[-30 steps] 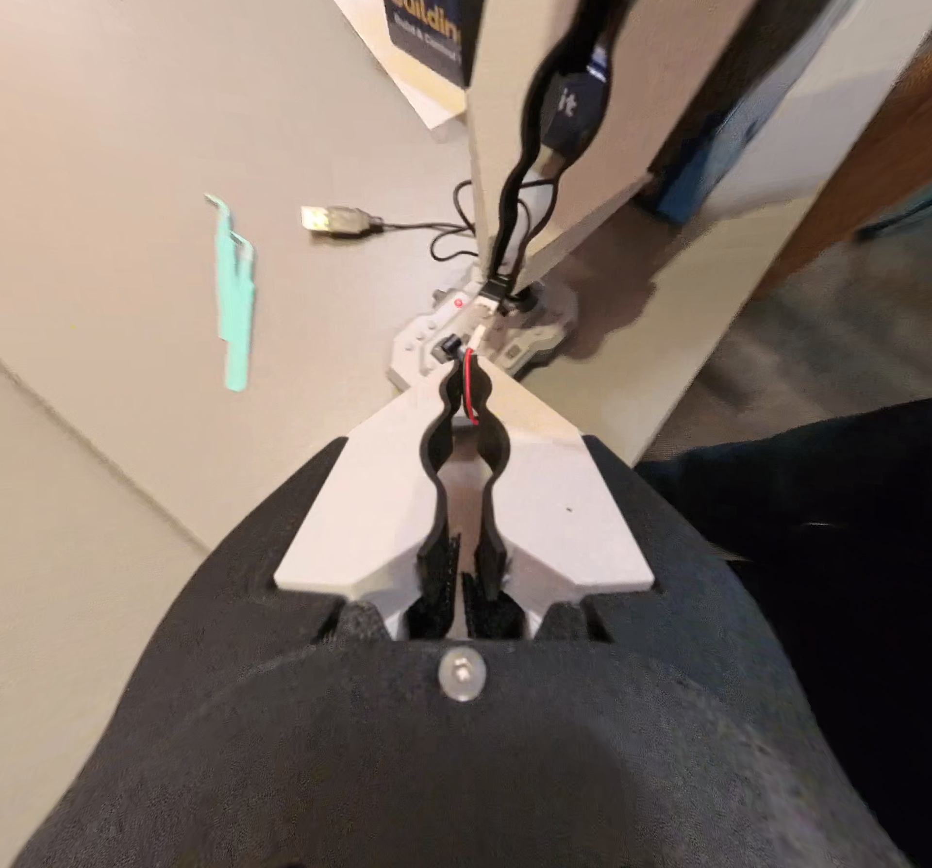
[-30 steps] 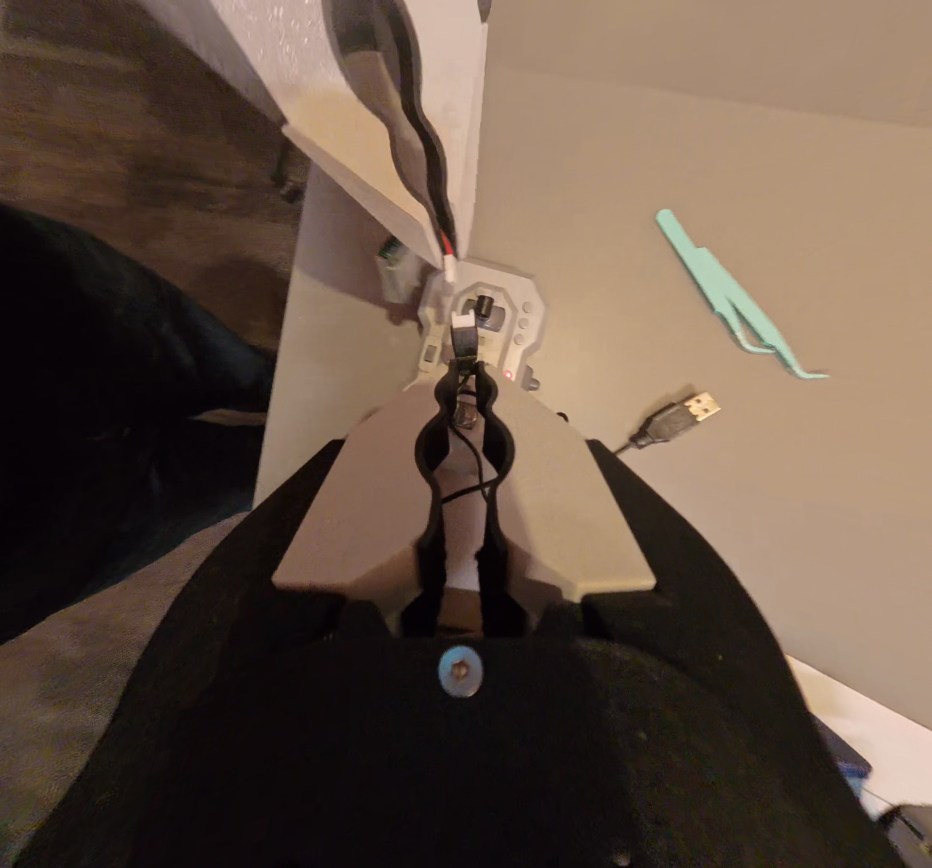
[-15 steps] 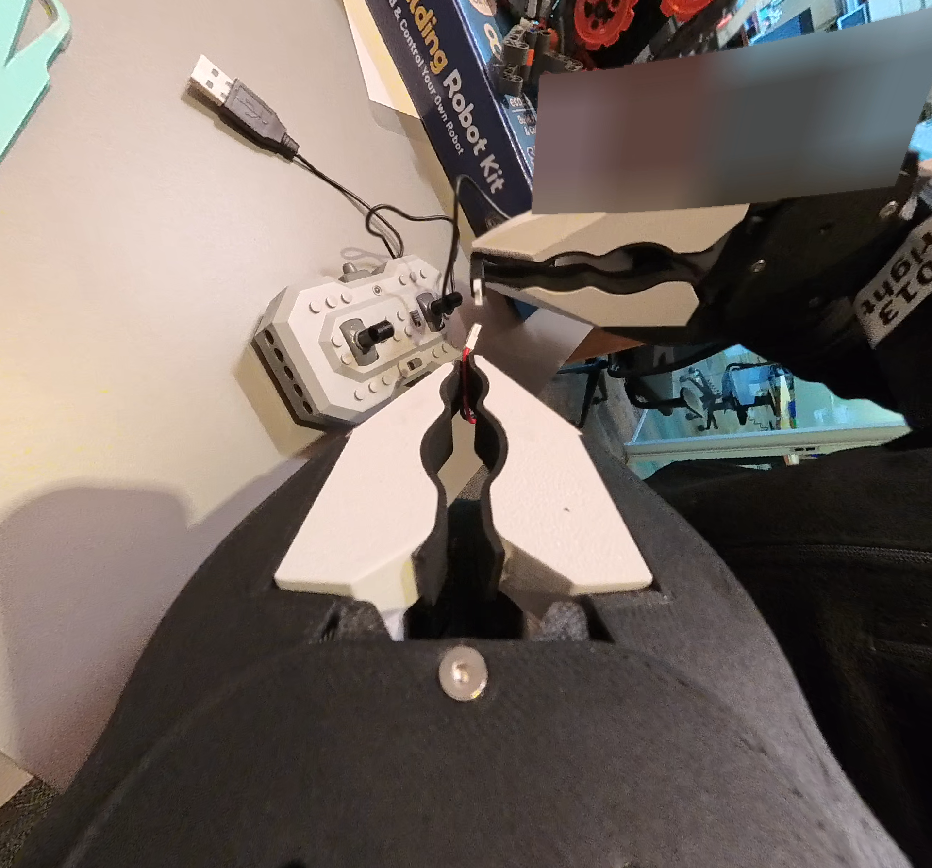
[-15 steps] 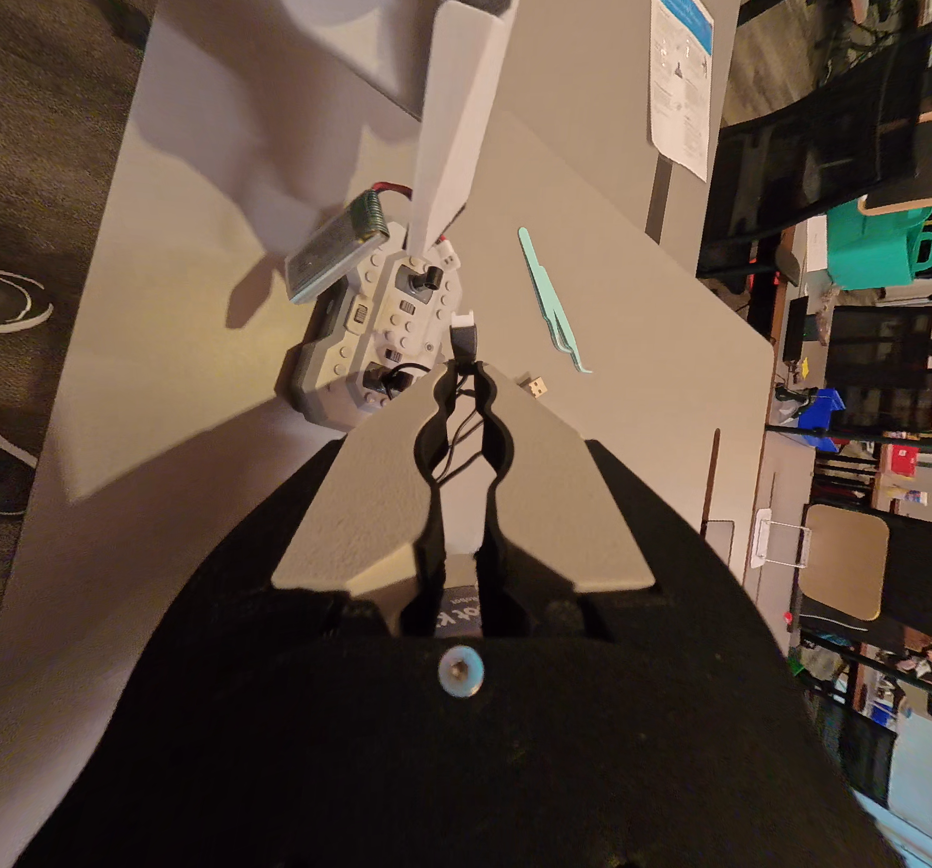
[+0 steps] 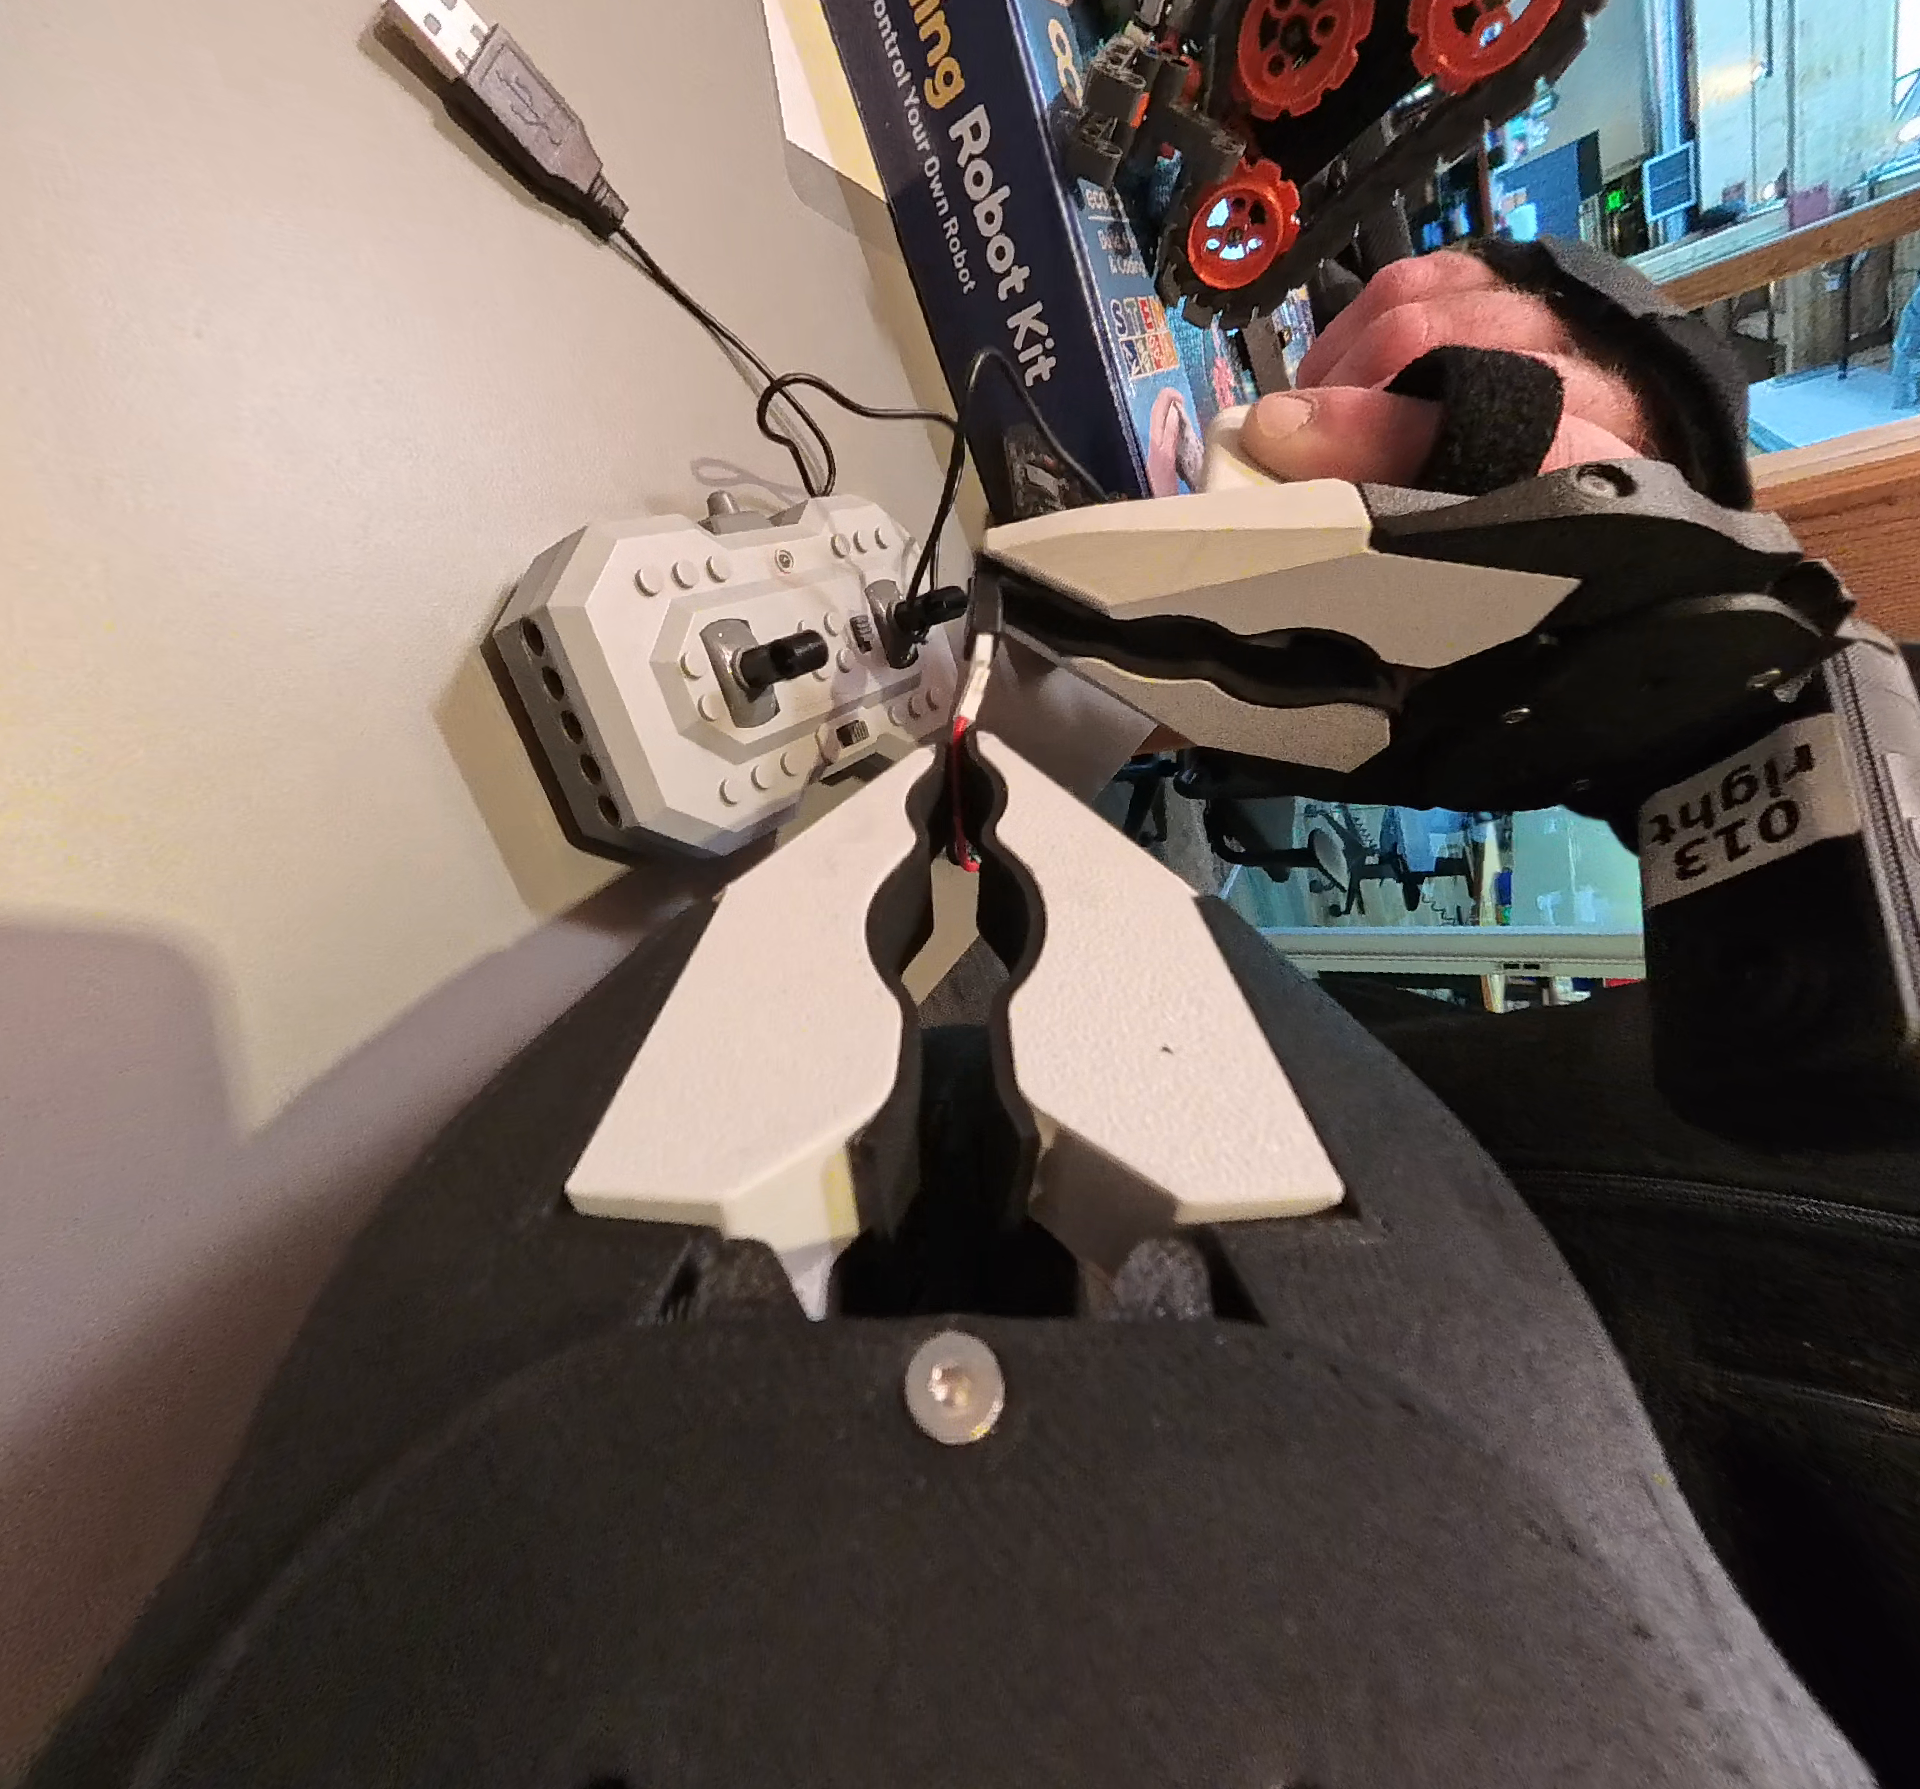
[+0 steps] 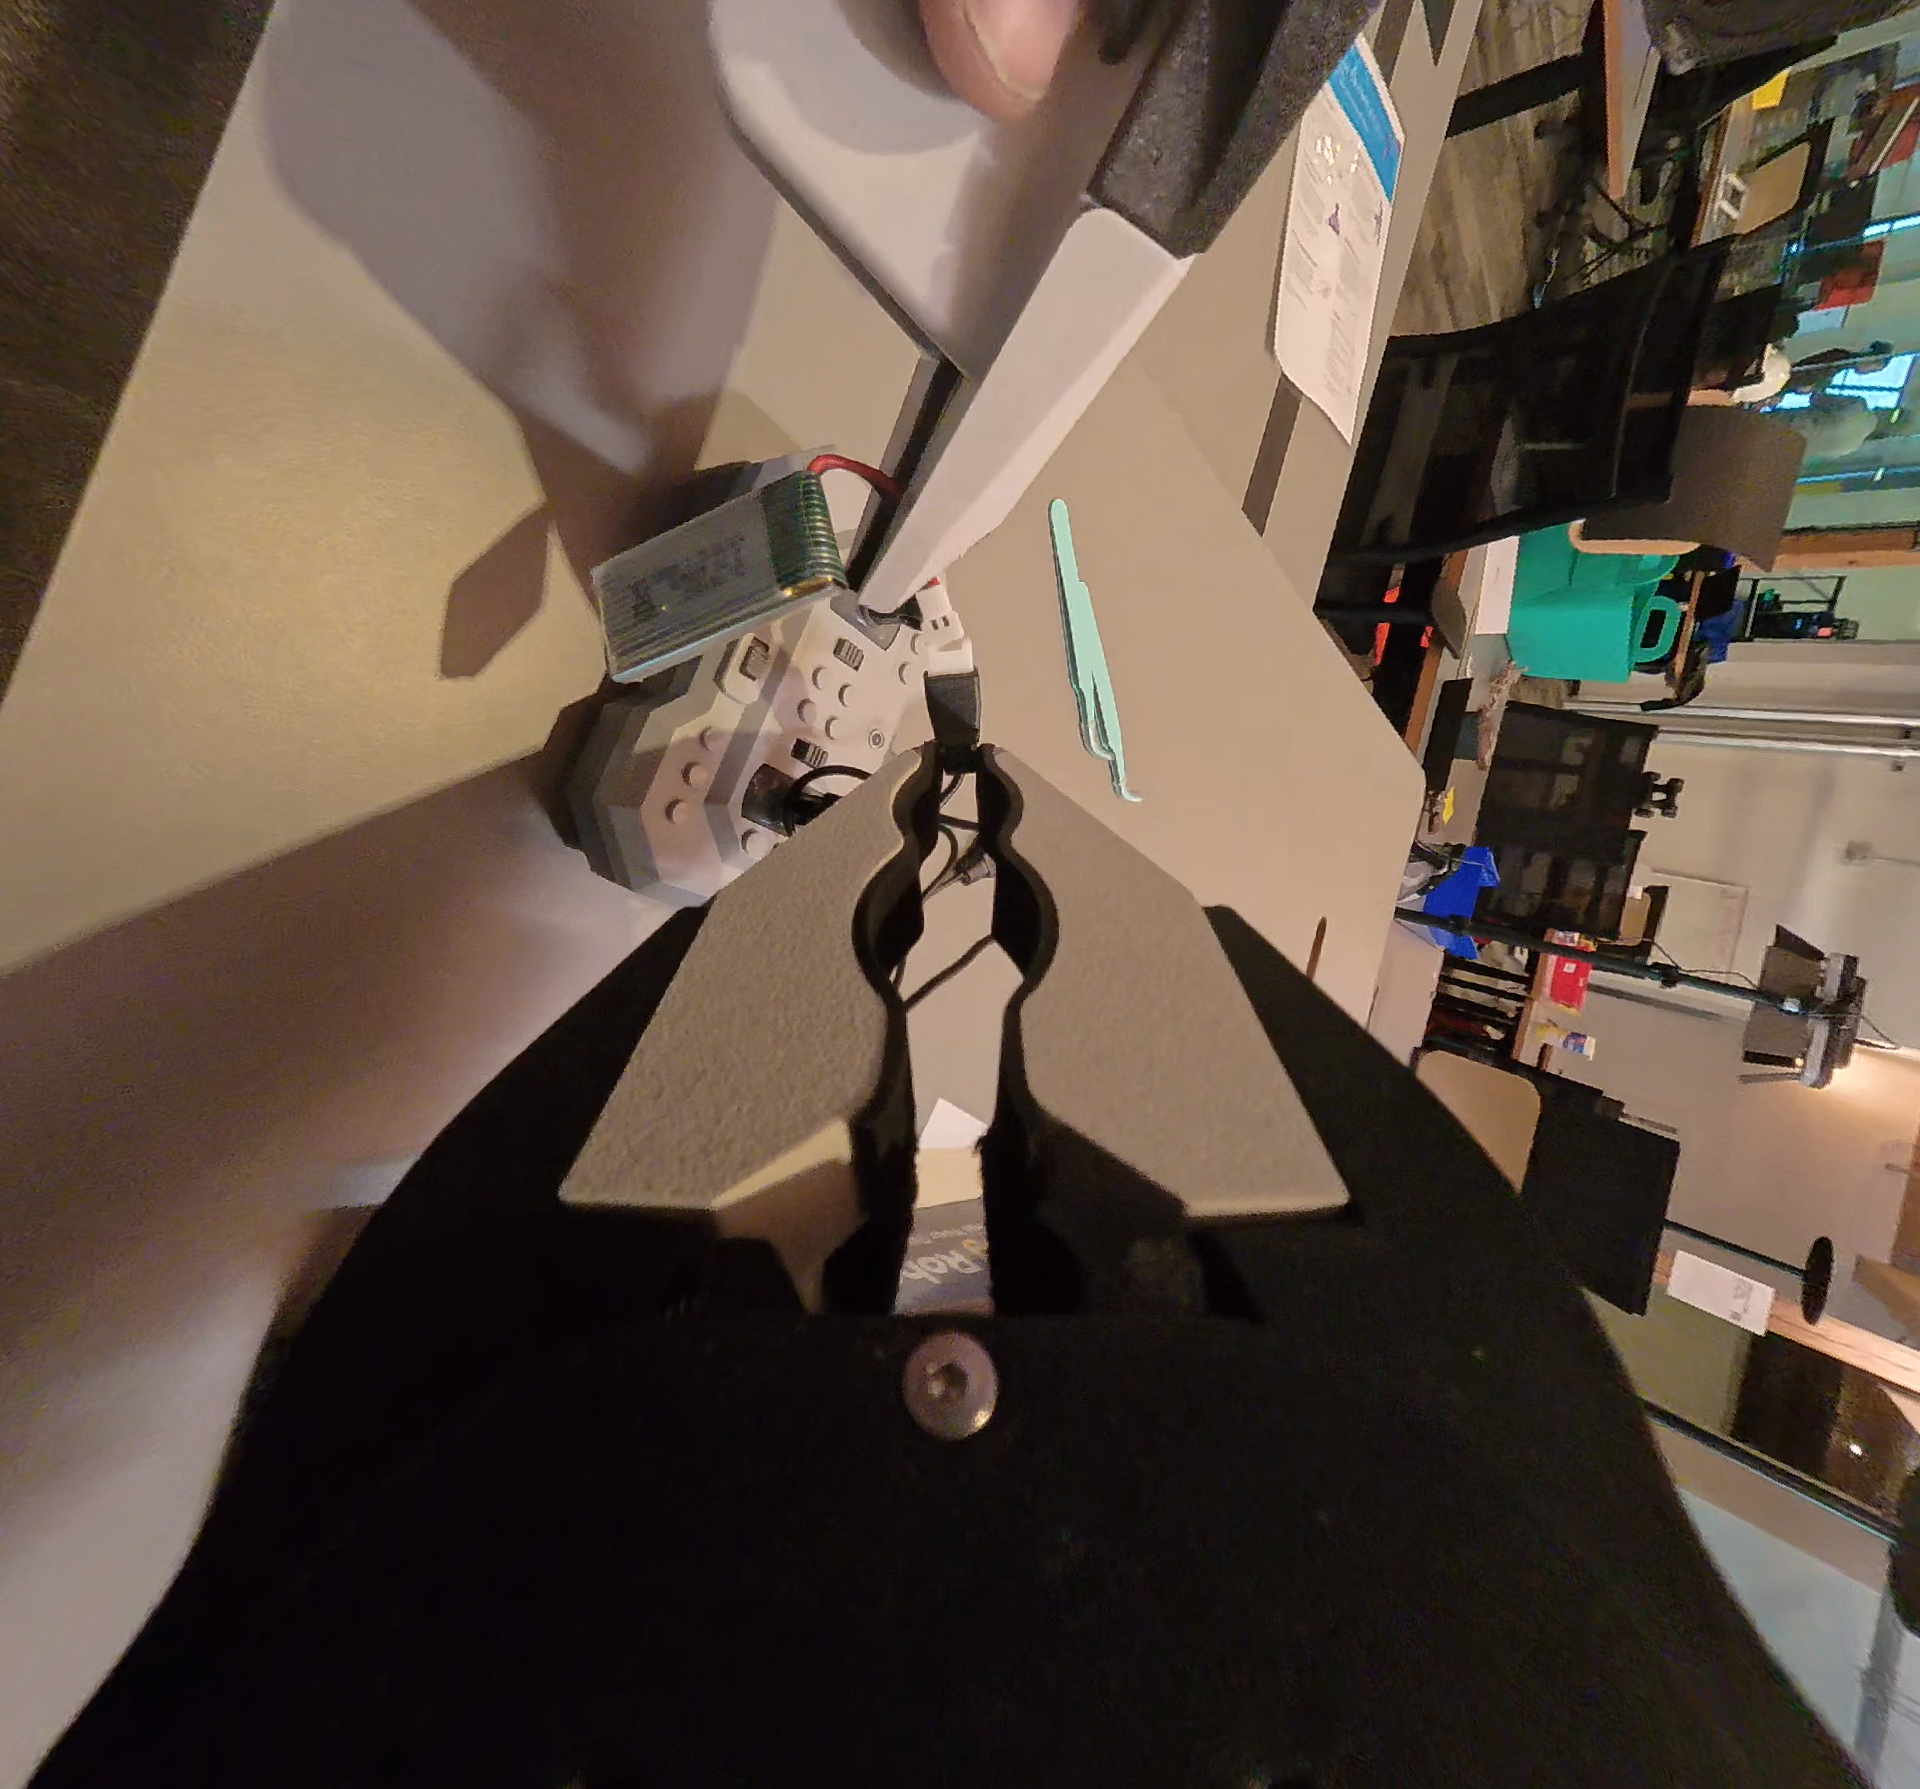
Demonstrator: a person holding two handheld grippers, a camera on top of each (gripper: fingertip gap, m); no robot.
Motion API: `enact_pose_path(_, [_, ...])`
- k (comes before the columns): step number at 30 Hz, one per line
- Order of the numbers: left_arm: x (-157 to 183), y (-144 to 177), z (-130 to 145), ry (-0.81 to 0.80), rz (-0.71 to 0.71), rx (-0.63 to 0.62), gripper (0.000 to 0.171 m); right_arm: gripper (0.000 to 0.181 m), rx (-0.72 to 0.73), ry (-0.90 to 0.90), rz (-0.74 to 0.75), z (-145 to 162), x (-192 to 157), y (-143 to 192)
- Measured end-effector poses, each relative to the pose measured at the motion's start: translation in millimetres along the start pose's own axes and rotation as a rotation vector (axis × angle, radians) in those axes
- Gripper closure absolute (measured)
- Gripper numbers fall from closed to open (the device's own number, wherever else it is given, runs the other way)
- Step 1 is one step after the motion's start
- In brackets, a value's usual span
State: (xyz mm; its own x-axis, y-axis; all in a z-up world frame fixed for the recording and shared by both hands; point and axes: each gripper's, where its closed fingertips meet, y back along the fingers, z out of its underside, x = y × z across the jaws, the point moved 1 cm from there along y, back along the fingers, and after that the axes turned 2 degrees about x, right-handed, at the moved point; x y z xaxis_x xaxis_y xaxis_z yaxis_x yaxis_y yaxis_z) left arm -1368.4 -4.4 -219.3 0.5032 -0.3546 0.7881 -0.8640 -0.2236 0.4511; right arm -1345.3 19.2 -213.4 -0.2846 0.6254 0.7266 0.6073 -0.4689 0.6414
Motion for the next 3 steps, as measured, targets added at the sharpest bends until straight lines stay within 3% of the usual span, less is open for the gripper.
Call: enact_pose_path(3, [0.1, -0.8, 0.1, 0.010, 0.007, 0.002, 0.171, 0.178, -0.001, 0.023, 0.010, 1.1, 0.2, -0.4])
